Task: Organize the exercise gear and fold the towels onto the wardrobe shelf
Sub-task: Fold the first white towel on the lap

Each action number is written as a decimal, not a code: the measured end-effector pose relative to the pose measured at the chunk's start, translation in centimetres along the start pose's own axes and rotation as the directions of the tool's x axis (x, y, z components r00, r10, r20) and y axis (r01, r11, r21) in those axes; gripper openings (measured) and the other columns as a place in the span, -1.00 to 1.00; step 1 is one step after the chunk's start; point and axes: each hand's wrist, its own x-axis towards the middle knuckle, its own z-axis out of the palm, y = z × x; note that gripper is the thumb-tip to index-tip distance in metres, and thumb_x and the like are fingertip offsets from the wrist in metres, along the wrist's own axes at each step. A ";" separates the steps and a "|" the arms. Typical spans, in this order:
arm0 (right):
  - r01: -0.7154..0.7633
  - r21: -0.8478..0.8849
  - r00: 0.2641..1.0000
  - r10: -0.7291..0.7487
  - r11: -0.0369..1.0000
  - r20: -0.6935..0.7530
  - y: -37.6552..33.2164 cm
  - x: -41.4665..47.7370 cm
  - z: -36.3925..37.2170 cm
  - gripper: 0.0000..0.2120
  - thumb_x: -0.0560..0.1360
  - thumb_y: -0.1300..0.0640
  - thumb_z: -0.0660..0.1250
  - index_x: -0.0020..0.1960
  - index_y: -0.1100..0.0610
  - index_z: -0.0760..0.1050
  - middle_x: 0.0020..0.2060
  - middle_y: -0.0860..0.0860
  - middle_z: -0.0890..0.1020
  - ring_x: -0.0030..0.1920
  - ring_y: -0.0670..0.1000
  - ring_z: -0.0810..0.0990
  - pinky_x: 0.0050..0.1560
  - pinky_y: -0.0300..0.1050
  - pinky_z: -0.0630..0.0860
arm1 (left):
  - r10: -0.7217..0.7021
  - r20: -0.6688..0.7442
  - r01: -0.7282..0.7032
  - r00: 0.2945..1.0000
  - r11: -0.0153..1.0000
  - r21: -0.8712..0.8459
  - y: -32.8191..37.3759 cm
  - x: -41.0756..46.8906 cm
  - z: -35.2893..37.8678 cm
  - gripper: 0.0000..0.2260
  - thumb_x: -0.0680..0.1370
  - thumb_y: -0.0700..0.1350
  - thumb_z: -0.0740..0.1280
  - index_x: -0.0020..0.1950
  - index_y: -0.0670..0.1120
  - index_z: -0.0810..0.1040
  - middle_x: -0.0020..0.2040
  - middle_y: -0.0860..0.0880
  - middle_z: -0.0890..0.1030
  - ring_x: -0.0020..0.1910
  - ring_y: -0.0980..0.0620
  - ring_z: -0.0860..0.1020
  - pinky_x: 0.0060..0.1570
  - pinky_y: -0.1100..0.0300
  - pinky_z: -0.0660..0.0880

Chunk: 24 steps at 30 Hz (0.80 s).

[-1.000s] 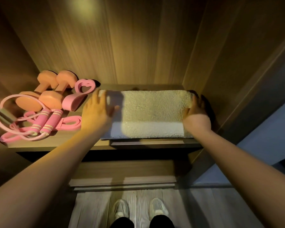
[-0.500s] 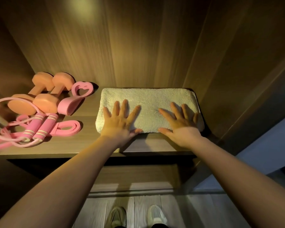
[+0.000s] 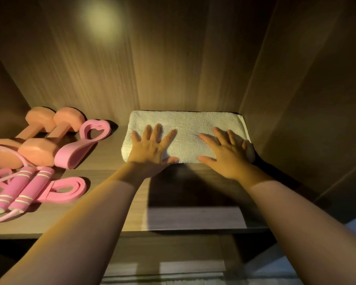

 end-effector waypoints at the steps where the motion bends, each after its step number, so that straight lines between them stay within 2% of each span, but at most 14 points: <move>1: -0.003 0.002 1.000 0.003 1.000 -0.003 0.1 0.5 0.1 -0.35 0.49 -0.43 0.03 0.48 -0.39 -0.18 0.57 -0.10 -0.19 0.54 0.22 -0.24 0.35 0.51 -0.17 | 0.001 -0.001 -0.001 1.000 1.000 -0.004 -0.2 0.5 0.2 -0.27 0.51 0.42 0.00 0.56 0.21 -0.26 0.60 -0.11 -0.08 0.55 -0.22 -0.03 0.41 -0.33 0.05; 6: -0.004 0.010 1.000 0.005 1.000 -0.019 0.5 1.5 0.4 -0.36 0.48 -0.44 0.02 0.47 -0.41 -0.18 0.57 -0.11 -0.17 0.54 0.23 -0.22 0.35 0.52 -0.14 | 0.011 -0.041 -0.012 0.999 1.000 -0.001 -0.8 1.6 0.9 -0.27 0.49 0.43 0.00 0.55 0.22 -0.22 0.59 -0.11 -0.02 0.53 -0.20 0.04 0.39 -0.29 0.10; 13: 0.006 -0.024 1.000 -0.006 1.000 0.013 -0.1 0.9 -0.1 -0.31 0.51 -0.39 0.06 0.50 -0.35 -0.24 0.56 -0.07 -0.25 0.53 0.22 -0.29 0.34 0.52 -0.21 | 0.022 0.010 -0.022 1.000 0.999 0.029 -0.7 1.2 0.5 -0.22 0.50 0.44 0.00 0.53 0.18 -0.34 0.59 -0.14 -0.14 0.55 -0.24 -0.07 0.43 -0.34 0.00; 15: 0.015 -0.077 0.999 -0.012 0.997 0.032 -0.3 0.5 -0.5 -0.26 0.54 -0.31 0.14 0.51 -0.31 -0.29 0.55 -0.05 -0.29 0.53 0.25 -0.31 0.35 0.53 -0.19 | 0.028 0.002 -0.028 1.000 0.997 0.070 -0.8 0.6 0.4 -0.20 0.52 0.43 0.01 0.53 0.13 -0.37 0.59 -0.18 -0.17 0.55 -0.25 -0.08 0.43 -0.34 -0.01; 17: 0.015 -0.165 1.000 -0.013 0.986 0.014 -0.3 0.0 -0.8 -0.21 0.57 -0.14 0.23 0.53 -0.22 -0.29 0.55 -0.02 -0.27 0.53 0.28 -0.26 0.38 0.53 -0.13 | 0.015 -0.011 -0.014 1.000 0.992 0.129 -0.6 0.0 0.3 -0.22 0.57 0.35 0.04 0.54 0.06 -0.38 0.58 -0.22 -0.17 0.55 -0.26 -0.09 0.43 -0.35 0.00; 20: 0.005 -0.203 0.999 -0.013 0.979 -0.037 -0.3 -0.3 -0.4 -0.24 0.60 0.13 0.23 0.56 -0.13 -0.22 0.56 0.02 -0.21 0.53 0.31 -0.18 0.41 0.49 -0.06 | -0.015 0.012 0.012 1.000 0.981 0.196 -0.2 -0.3 0.4 -0.28 0.64 0.18 0.06 0.54 -0.01 -0.39 0.56 -0.27 -0.18 0.55 -0.29 -0.10 0.43 -0.35 0.00; 24: -0.006 -0.220 0.999 -0.005 0.975 -0.049 -0.1 0.6 0.1 -0.22 0.59 0.22 0.22 0.56 -0.12 -0.23 0.56 0.01 -0.19 0.53 0.31 -0.14 0.41 0.47 -0.01 | -0.028 0.023 0.022 0.999 0.978 0.207 -0.2 0.5 0.8 -0.29 0.64 0.17 0.07 0.54 -0.02 -0.37 0.56 -0.26 -0.13 0.54 -0.28 -0.07 0.42 -0.31 0.06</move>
